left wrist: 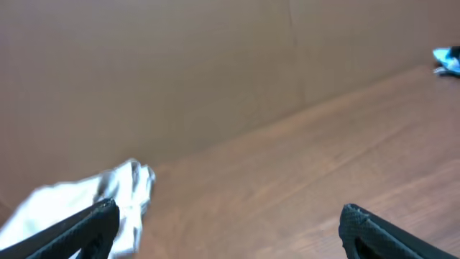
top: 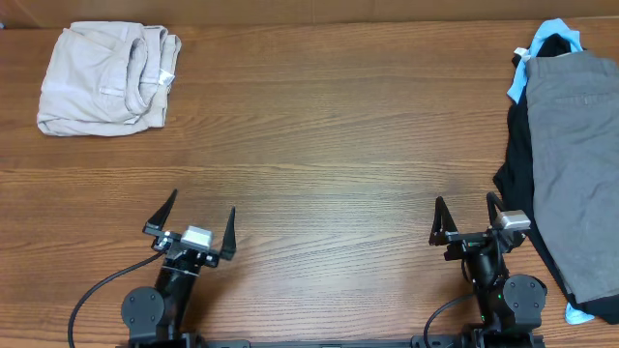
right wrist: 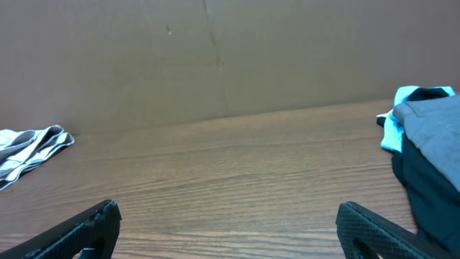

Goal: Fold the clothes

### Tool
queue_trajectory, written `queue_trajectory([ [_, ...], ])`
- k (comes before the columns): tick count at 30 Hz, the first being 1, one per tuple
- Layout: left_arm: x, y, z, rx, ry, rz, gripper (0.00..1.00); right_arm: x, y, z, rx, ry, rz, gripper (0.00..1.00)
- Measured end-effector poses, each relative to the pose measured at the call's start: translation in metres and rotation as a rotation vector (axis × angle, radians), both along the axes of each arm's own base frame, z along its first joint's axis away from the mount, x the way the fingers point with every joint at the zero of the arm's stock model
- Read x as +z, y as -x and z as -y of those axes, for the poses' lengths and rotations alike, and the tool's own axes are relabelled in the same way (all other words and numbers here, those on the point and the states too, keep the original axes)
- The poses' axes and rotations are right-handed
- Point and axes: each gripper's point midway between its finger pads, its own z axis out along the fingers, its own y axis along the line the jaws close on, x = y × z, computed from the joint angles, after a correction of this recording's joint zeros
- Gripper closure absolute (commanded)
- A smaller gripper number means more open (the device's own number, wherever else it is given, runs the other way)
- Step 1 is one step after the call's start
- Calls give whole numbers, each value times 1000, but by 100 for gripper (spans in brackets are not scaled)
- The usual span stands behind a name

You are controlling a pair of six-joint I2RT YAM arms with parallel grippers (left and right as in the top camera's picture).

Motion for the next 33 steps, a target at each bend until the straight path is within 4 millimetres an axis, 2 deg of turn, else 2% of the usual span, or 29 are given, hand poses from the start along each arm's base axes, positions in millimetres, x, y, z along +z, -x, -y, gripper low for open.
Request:
queue_trajectory([
  [6, -20, 3, 4, -14, 14, -86, 0, 0, 0, 0, 0, 0, -1, 0],
  [33, -20, 3, 5, -18, 17, -87, 0, 0, 0, 0, 0, 0, 0, 0],
])
